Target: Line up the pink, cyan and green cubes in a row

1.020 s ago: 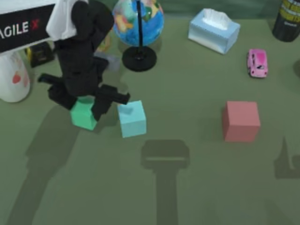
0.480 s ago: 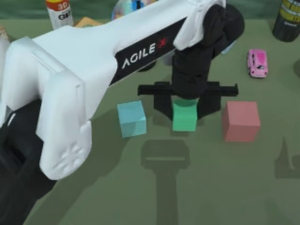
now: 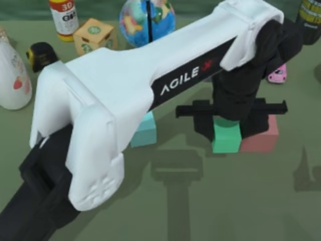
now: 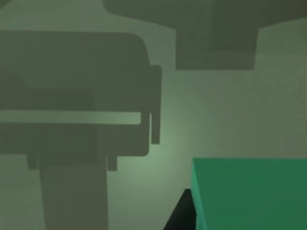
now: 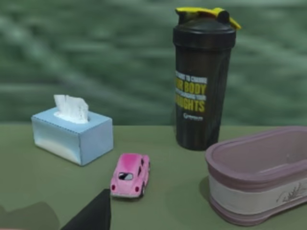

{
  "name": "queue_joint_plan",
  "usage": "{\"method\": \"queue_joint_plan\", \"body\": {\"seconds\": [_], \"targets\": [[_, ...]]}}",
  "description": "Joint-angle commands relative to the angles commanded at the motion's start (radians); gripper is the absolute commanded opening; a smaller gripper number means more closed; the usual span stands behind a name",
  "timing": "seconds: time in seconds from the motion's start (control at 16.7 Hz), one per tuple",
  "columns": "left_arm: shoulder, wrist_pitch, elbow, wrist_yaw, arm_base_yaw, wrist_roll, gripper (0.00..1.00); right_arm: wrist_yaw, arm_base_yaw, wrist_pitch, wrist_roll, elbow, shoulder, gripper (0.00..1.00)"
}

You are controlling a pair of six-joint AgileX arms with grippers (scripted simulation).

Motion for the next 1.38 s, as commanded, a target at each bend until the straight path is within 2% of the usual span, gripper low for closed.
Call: {"method": "queue_joint_plan", "body": {"seconds": [0.24, 0.6, 0.9, 1.38], "targets": [[-0.007, 0.043, -0.043, 0.000, 0.006, 0.001, 0.00, 0.000, 0.000, 0.000, 0.000, 0.000, 0.000, 1.00], [-0.010, 0.263, -0.272, 0.000, 0.003, 0.001, 0.00, 0.000, 0.000, 0.000, 0.000, 0.000, 0.000, 1.00], [-0.009, 0.285, -0.295, 0.000, 0.002, 0.001, 0.00, 0.000, 0.000, 0.000, 0.000, 0.000, 0.000, 1.00], [-0.009, 0.285, -0.295, 0.000, 0.002, 0.001, 0.60, 0.000, 0.000, 0.000, 0.000, 0.000, 0.000, 1.00]]}}
